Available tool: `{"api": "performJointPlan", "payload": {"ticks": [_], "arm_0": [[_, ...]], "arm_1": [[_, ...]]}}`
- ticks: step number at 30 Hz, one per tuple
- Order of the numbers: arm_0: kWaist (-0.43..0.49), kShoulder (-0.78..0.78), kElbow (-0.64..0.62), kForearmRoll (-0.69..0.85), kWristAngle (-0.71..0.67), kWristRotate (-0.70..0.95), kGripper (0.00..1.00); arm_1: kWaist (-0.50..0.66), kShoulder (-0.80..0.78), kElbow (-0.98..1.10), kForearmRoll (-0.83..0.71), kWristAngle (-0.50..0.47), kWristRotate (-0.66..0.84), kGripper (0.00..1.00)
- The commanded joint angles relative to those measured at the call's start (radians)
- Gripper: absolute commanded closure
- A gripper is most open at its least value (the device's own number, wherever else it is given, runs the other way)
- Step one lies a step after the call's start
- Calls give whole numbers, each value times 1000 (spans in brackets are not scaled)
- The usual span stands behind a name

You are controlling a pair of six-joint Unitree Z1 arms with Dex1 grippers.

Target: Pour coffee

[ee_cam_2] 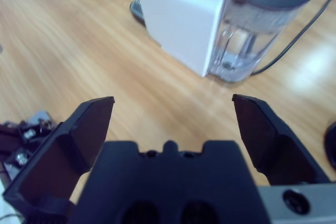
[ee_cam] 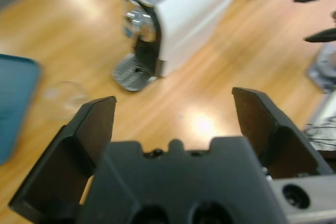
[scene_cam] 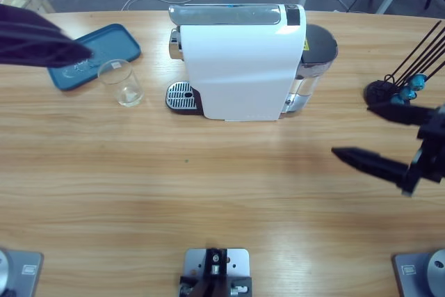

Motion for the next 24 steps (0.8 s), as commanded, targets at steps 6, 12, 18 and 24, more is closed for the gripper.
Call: {"api": "performJointPlan", "payload": {"ticks": [6, 12, 18, 24], "arm_0": [[228, 230, -95, -234, -421, -442, 23], [288, 252, -92, -347, -464, -614, 45], [290, 312, -80, -366, -495, -679, 119], [303, 362, -69, -366, -563, -713, 119]], "arm_1": [[6, -48, -18, 109, -99, -73, 0], [6, -30, -13, 94, -113, -68, 0], [6, -34, 0, 75, -118, -68, 0], [6, -34, 2, 71, -118, -68, 0]]}}
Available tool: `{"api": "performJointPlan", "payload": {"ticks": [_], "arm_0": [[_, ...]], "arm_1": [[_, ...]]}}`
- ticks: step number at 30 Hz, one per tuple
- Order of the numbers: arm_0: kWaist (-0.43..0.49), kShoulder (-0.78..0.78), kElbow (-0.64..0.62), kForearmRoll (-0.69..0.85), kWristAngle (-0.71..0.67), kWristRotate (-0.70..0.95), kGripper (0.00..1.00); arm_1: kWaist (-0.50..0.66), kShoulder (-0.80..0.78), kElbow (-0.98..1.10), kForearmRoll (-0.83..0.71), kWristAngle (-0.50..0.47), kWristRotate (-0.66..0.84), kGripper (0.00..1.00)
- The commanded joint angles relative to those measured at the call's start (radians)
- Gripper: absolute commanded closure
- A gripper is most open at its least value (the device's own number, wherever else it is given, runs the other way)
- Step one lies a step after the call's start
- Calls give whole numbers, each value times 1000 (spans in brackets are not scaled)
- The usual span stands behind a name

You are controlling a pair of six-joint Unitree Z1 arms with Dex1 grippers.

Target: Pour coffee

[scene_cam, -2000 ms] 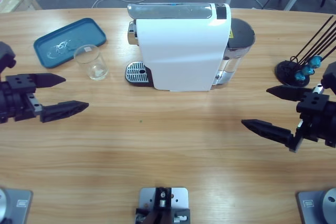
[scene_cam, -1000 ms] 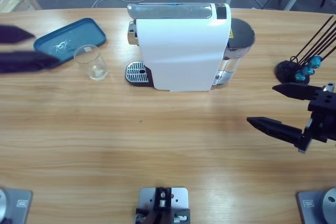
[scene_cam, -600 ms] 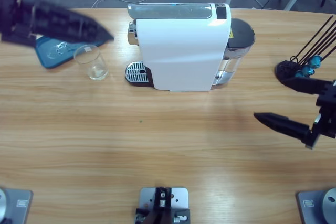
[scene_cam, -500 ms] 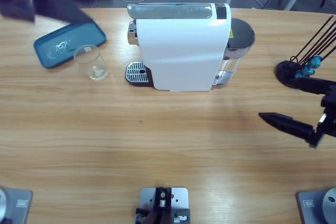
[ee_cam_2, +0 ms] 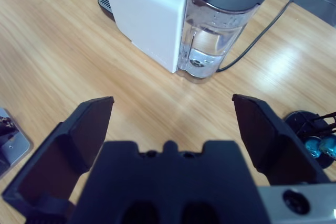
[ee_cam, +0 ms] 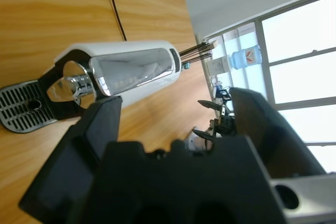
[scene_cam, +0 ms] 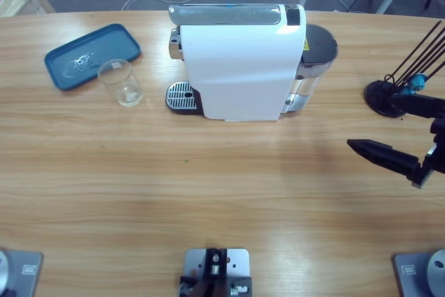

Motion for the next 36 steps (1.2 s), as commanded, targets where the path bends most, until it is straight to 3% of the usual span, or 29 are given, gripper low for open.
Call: {"api": "performJointPlan", "payload": {"ticks": [1, 13, 36], "arm_0": [[27, 103, 30, -11, -88, -48, 119], [68, 165, 83, -12, -166, -51, 119], [68, 277, 82, -200, -218, -93, 119]], "arm_1": [[6, -6, 20, -13, -11, -2, 0], [6, -3, 23, -22, -11, -3, 0], [6, 3, 26, -35, -13, -4, 0]]}}
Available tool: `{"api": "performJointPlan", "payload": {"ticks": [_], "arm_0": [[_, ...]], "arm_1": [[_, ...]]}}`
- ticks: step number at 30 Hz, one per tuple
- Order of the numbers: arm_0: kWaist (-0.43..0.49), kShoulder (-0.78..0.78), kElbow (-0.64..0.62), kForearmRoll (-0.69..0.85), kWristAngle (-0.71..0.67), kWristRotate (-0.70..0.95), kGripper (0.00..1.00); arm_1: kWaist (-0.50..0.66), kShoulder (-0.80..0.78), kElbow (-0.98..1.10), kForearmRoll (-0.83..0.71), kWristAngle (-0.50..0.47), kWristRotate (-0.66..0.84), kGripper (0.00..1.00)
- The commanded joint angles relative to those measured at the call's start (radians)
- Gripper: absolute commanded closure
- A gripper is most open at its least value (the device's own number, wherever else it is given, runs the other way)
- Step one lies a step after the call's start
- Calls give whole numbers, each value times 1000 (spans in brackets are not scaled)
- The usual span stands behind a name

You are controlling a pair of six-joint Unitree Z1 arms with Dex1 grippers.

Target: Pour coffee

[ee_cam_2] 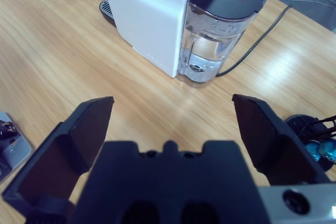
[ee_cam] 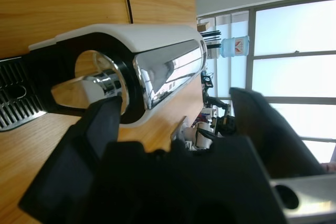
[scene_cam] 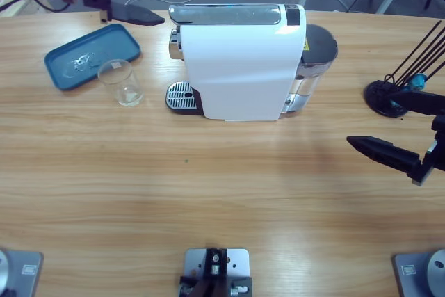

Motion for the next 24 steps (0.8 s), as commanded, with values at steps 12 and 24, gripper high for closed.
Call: {"api": "performJointPlan", "payload": {"ticks": [12, 24], "arm_0": [[-17, 81, 28, -90, -42, -52, 120], [-21, 86, 28, -108, -44, -65, 578]], "arm_1": [[6, 3, 27, -18, -14, -4, 0], [6, 3, 27, -19, -16, -4, 0]]}}
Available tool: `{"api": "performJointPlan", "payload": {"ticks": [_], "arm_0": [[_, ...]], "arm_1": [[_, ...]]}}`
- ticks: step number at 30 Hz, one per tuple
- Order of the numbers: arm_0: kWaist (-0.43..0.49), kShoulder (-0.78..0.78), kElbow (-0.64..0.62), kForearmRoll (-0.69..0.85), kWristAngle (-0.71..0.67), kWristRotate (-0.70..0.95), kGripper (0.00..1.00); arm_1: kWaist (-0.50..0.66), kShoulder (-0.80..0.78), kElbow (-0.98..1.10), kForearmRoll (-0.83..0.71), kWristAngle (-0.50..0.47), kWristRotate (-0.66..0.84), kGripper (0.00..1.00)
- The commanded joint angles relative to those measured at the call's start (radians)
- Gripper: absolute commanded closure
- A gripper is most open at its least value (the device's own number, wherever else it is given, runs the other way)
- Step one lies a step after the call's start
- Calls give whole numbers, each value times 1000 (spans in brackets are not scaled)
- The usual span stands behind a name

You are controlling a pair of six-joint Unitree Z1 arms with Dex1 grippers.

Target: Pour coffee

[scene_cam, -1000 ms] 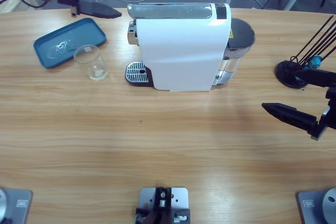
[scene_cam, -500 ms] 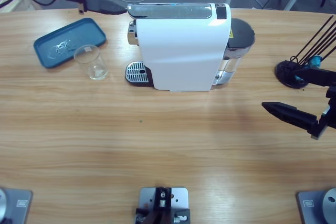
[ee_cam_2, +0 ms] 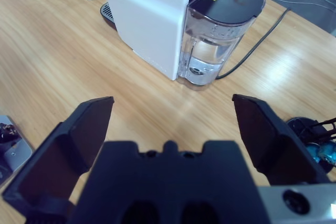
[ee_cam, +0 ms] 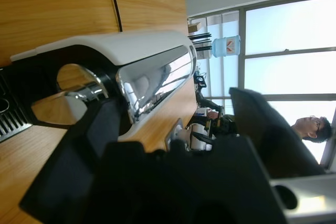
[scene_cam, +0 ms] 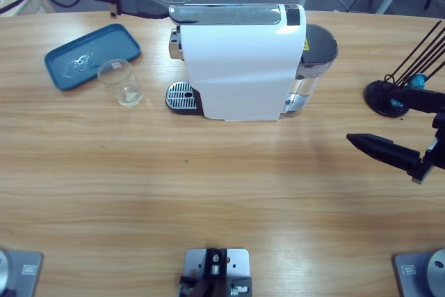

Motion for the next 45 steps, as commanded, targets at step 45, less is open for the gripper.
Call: {"api": "performJointPlan", "payload": {"ticks": [45], "arm_0": [[-30, -111, -43, -35, -41, -47, 1000]], "arm_1": [[6, 15, 36, -28, -13, -5, 0]]}}
